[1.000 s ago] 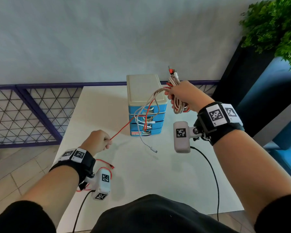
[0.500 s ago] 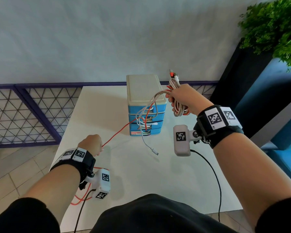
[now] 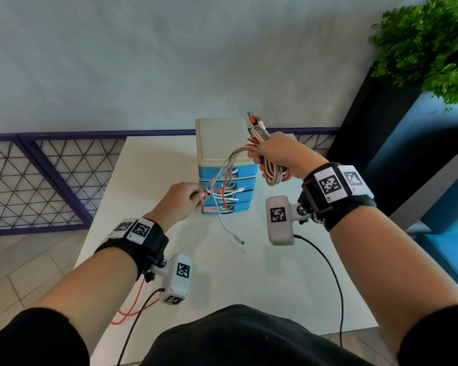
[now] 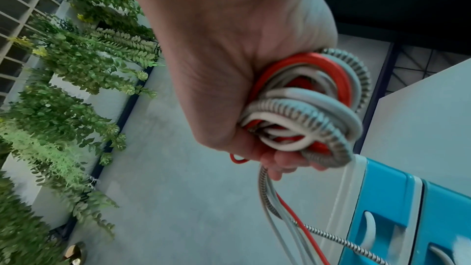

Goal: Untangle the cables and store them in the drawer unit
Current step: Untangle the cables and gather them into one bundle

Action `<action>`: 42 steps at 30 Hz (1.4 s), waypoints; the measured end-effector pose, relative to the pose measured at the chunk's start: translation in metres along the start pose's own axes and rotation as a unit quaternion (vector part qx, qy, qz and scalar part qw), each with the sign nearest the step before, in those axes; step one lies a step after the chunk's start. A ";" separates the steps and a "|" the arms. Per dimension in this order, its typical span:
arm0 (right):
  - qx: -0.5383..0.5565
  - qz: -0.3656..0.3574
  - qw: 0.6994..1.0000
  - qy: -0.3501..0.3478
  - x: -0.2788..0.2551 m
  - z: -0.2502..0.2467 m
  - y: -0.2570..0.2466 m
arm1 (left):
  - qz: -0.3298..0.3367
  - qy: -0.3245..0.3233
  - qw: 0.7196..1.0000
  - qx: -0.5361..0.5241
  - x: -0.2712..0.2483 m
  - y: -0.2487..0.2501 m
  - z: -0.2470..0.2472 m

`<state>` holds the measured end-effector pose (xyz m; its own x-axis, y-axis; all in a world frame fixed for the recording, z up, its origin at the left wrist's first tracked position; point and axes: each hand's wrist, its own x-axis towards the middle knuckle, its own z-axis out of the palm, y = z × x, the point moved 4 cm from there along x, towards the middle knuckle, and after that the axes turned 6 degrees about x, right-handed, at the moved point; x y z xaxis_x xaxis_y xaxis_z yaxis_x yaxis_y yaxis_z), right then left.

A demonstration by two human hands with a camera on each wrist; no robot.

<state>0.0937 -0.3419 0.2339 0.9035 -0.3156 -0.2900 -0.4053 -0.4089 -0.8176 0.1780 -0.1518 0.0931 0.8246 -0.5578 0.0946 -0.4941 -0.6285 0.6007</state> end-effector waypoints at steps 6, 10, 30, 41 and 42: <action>-0.037 0.023 0.999 0.008 -0.003 0.005 0.010 | -0.073 -0.025 0.997 0.027 -0.004 -0.016 -0.001; -0.059 0.037 0.998 -0.002 -0.005 0.007 0.013 | -0.137 -0.024 0.990 0.020 -0.006 -0.024 -0.004; -0.042 0.034 0.996 -0.068 0.000 0.007 0.012 | -0.179 -0.041 0.981 0.067 -0.015 -0.050 0.000; -0.005 0.027 0.996 -0.083 0.007 0.018 0.004 | -0.056 0.019 0.997 -0.047 -0.006 -0.001 0.007; -0.001 0.026 0.996 -0.082 0.008 0.019 0.003 | -0.057 0.023 0.997 -0.054 -0.006 0.000 0.008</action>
<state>0.1020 -0.3298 0.2198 0.8923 -0.1922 -0.4085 -0.4514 -0.3968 -0.7992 0.1711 -0.1527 0.0865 0.8865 -0.4595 0.0555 -0.3659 -0.6224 0.6919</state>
